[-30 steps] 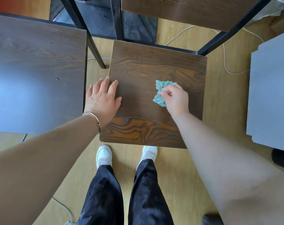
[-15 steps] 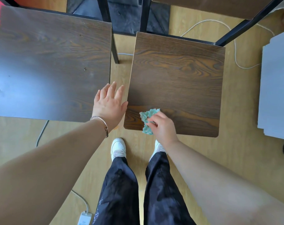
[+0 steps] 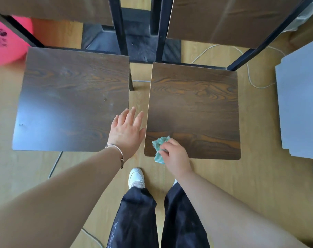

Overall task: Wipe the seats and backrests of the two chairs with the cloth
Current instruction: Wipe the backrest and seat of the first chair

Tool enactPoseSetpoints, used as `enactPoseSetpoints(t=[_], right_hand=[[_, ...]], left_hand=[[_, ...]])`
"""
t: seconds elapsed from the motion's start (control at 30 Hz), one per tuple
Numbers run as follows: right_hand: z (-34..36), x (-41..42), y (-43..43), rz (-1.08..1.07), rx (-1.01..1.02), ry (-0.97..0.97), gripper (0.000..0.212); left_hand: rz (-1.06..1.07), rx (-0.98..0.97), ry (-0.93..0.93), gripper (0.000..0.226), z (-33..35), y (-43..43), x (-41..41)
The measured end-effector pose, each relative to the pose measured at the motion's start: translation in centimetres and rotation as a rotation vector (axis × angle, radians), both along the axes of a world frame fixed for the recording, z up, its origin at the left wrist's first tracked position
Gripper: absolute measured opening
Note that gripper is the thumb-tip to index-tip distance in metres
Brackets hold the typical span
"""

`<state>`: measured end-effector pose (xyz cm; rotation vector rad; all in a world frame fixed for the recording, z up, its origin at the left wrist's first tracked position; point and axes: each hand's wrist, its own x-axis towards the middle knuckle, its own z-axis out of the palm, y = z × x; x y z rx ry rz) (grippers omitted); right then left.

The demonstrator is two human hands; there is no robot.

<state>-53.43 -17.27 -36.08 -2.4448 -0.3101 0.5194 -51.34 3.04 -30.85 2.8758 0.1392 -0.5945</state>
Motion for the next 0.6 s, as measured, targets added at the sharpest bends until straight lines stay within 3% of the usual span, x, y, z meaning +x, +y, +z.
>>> enactPoseSetpoints(t=[0.23,0.37,0.6], right_hand=[[6.2,9.8,-0.4,-0.197,-0.001,-0.156,0.004],[9.9,14.4,0.6,-0.314,-0.021,-0.204,0.018],[15.4,22.5,2.9,-0.332,0.174,-0.362,0.014]], left_hand=[[-0.001,0.01,-0.056,0.057,3.9,1.1,4.6],[0.108,-0.093,-0.143,0.055,6.0,0.9,8.7],[0.231,-0.15,-0.224,0.056,7.1,0.5,15.1]])
